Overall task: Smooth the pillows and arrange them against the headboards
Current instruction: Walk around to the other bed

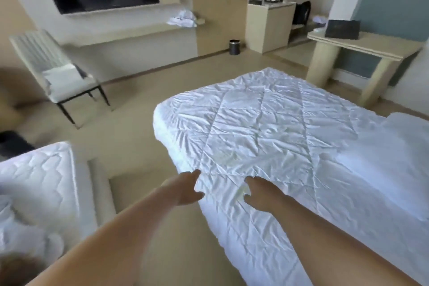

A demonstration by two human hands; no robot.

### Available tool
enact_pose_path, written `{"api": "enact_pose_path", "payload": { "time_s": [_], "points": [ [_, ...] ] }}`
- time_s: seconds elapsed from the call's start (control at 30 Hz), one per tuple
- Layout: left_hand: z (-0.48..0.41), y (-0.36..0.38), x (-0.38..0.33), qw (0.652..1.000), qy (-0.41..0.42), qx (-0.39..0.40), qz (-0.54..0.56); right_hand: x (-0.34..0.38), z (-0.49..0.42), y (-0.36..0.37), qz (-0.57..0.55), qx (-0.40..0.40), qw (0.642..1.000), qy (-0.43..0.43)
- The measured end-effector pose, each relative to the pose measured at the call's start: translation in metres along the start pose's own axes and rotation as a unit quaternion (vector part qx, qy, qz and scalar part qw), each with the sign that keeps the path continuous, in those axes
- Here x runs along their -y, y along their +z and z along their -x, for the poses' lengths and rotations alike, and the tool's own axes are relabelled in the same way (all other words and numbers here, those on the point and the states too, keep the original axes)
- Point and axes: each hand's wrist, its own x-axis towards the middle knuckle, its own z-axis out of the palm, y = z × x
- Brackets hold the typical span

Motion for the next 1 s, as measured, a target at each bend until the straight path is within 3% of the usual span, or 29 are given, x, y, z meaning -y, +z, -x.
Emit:
{"api": "enact_pose_path", "payload": {
  "time_s": [0.23,0.5,0.77,1.0],
  "points": [
    [-0.004,-0.026,0.149,0.991,-0.122,-0.018,0.06,0.139,-0.12,-0.017,0.082,0.032,0.988,-0.127],
    [-0.094,-0.092,0.299,0.982,-0.162,-0.041,0.088,0.275,-0.274,-0.051,0.079,0.038,0.984,-0.157],
    [-0.208,-0.163,0.409,0.981,-0.164,-0.037,0.097,0.346,-0.426,-0.097,0.117,0.062,0.979,-0.156],
    [-0.361,-0.229,0.514,0.979,-0.18,-0.039,0.088,0.382,-0.619,-0.16,0.115,0.051,0.979,-0.16]
  ]
}}
